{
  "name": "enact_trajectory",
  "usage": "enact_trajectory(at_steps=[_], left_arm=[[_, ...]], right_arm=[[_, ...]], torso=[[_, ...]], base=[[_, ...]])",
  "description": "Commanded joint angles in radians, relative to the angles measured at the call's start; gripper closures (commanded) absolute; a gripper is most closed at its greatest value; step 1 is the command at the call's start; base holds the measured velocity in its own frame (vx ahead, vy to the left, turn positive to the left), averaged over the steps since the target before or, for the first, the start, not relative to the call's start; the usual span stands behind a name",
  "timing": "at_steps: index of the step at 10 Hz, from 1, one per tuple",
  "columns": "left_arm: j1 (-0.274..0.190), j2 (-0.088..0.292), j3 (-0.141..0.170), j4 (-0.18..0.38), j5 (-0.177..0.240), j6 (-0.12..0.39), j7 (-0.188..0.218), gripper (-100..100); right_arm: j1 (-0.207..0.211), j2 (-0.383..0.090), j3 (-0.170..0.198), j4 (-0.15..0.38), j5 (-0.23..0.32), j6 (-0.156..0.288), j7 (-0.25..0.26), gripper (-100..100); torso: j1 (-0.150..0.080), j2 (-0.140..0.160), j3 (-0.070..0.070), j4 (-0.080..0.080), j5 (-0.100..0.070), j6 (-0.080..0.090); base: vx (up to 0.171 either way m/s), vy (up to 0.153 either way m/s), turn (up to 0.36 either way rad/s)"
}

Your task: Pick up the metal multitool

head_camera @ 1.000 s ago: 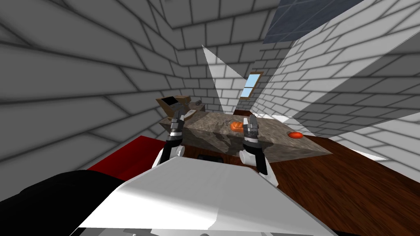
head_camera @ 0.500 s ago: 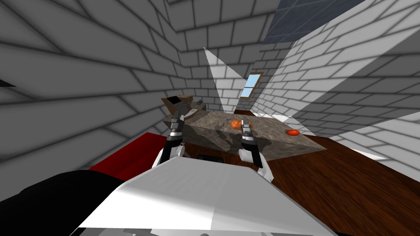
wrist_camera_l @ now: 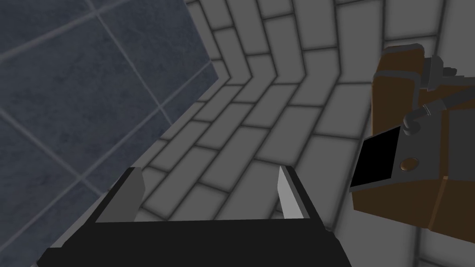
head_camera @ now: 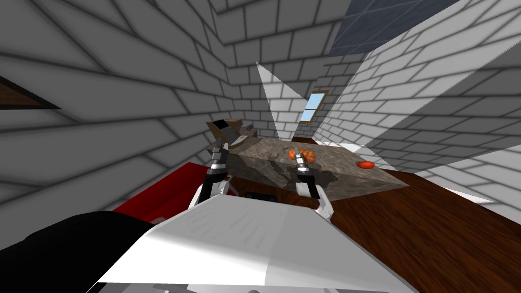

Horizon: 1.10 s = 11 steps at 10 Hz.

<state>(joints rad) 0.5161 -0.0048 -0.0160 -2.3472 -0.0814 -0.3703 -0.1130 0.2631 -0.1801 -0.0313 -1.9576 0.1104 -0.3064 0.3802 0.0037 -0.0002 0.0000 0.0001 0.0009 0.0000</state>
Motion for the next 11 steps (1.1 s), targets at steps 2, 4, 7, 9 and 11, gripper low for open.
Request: enact_trajectory(at_steps=[2,4,7,9,11], left_arm=[[0.000,0.000,0.000,0.000,0.000,0.000,0.000,0],[0.000,0.000,0.000,0.000,0.000,0.000,0.000,0],[0.000,0.000,0.000,0.000,0.000,0.000,0.000,0],[0.000,0.000,0.000,0.000,0.000,0.000,0.000,0],[0.000,0.000,0.000,0.000,0.000,0.000,0.000,0]], right_arm=[[-0.041,-0.041,-0.009,0.082,0.050,0.065,0.035,-100],[-0.055,-0.057,-0.011,0.122,0.071,0.089,0.047,-100],[-0.084,-0.093,-0.013,0.194,0.115,0.137,0.065,-100],[-0.111,-0.133,-0.014,0.261,0.161,0.187,0.080,-100],[-0.123,-0.154,-0.014,0.303,0.183,0.211,0.085,-100]], torso=[[0.000,-0.002,-0.001,0.000,0.000,0.000],[-0.001,-0.002,-0.001,-0.001,0.000,0.000],[-0.001,-0.004,-0.002,-0.001,0.000,0.000],[-0.001,-0.005,-0.003,-0.001,0.000,0.000],[-0.001,-0.005,-0.003,-0.001,0.000,0.000]], base=[[0.032,0.063,0.040],[0.032,0.040,0.022],[0.059,0.050,0.027],[0.085,0.057,0.047],[0.080,0.037,0.020]])
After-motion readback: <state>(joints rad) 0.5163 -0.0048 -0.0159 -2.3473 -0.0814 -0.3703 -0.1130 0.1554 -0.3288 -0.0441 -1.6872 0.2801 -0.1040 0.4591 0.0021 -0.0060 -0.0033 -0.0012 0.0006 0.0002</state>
